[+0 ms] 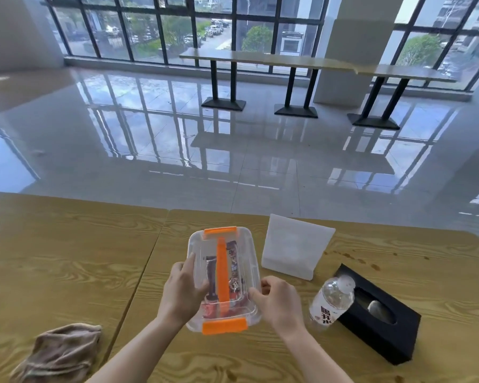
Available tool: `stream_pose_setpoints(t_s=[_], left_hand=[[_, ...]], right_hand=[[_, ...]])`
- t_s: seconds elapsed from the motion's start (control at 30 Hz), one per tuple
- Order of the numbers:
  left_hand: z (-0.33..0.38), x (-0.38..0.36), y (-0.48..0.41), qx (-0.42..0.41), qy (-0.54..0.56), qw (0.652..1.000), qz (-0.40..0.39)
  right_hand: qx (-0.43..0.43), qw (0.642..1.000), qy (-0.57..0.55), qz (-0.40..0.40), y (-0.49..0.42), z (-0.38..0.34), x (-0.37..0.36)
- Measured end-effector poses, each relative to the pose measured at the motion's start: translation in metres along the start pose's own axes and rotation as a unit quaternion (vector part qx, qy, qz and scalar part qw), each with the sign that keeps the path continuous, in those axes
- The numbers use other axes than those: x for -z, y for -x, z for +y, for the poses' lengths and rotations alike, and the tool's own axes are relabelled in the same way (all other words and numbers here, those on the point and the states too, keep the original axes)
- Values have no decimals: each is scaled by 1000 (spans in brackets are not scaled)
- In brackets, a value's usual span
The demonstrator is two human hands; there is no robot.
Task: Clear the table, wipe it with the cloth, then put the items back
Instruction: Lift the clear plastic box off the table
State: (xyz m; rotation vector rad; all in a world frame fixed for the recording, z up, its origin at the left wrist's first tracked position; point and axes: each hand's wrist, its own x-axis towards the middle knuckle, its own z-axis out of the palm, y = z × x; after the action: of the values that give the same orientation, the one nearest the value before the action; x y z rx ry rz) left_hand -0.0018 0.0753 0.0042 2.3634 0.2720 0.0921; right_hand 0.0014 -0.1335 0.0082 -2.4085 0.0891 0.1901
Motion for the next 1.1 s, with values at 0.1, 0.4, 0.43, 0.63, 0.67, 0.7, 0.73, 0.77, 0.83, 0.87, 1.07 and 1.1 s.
stream_pose_setpoints(t_s=[0.1,0.4,0.43,0.63,0.67,0.7,0.73,0.77,0.83,0.87,1.07,1.1], left_hand=[[-24,24,-15,8,6,1000,8],[-103,88,-68,52,17,998,43],[-111,95,-74,58,19,997,49],[-156,133,-105,94,15,993,73],[-162,138,-109,99,16,992,78],[-168,143,-114,104,17,991,80],[-174,148,-120,108,16,991,83],[-181,151,-125,113,15,990,85],[-195,159,-135,125,14,988,89],[-203,162,-141,133,13,987,92],[-232,180,-166,174,10,978,111],[-236,182,-169,177,11,978,113]], right_hand=[[12,1000,6,-4,-13,-29,-22],[41,998,32,-44,-63,-121,-92],[46,997,36,-51,-70,-131,-101],[61,993,56,-83,-104,-189,-144],[65,992,58,-87,-109,-198,-150],[70,992,60,-91,-115,-205,-156],[73,991,61,-95,-119,-213,-162],[75,990,62,-100,-124,-219,-168],[77,989,66,-111,-134,-233,-182],[75,988,66,-119,-139,-240,-189],[91,982,83,-141,-168,-277,-224],[93,982,86,-143,-173,-281,-229]])
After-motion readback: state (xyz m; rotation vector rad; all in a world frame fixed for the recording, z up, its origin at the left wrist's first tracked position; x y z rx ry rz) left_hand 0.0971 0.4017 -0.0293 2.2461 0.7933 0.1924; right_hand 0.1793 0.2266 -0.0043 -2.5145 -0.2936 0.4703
